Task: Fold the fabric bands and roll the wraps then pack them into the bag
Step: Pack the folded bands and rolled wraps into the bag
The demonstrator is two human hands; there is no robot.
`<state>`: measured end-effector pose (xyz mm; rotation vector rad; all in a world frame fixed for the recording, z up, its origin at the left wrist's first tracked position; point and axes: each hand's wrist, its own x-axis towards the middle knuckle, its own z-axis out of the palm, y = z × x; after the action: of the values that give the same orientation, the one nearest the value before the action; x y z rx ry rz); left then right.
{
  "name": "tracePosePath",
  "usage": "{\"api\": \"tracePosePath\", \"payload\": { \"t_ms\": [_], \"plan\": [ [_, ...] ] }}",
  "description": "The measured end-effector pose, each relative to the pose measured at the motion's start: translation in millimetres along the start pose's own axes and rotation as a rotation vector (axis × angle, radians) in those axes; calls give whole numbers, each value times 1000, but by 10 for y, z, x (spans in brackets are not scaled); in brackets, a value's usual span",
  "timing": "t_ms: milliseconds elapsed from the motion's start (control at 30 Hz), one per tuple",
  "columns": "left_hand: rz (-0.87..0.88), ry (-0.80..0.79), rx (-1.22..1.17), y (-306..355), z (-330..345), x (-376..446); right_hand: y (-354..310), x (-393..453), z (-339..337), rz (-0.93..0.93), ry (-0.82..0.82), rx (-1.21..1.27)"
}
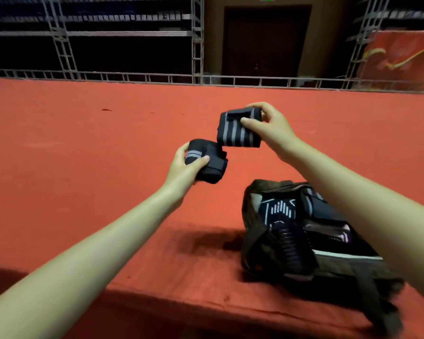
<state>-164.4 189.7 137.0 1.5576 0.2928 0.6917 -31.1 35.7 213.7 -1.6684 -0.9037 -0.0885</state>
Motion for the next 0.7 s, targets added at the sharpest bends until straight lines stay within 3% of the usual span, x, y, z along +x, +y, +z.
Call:
{"api": "tracePosePath", "payload": {
  "t_ms": [233,367,433,533,700],
  "plan": [
    [21,-255,-8,154,1224,-438,206,-893,-1326,160,264,-26],
    [91,-343,178,-120,1714,-663,492,-1459,-1676,247,353,-142],
    [74,-332,200,-274,1811,-707,654,-1719,-1766,314,324,-247],
    [-9,-277,190,-368,1813,-684,821,-1947,-1785,401,114,-460],
    [65,-238,210,-380,1801,-671,966,-1822,-1765,303,48,-662]
  ]
}}
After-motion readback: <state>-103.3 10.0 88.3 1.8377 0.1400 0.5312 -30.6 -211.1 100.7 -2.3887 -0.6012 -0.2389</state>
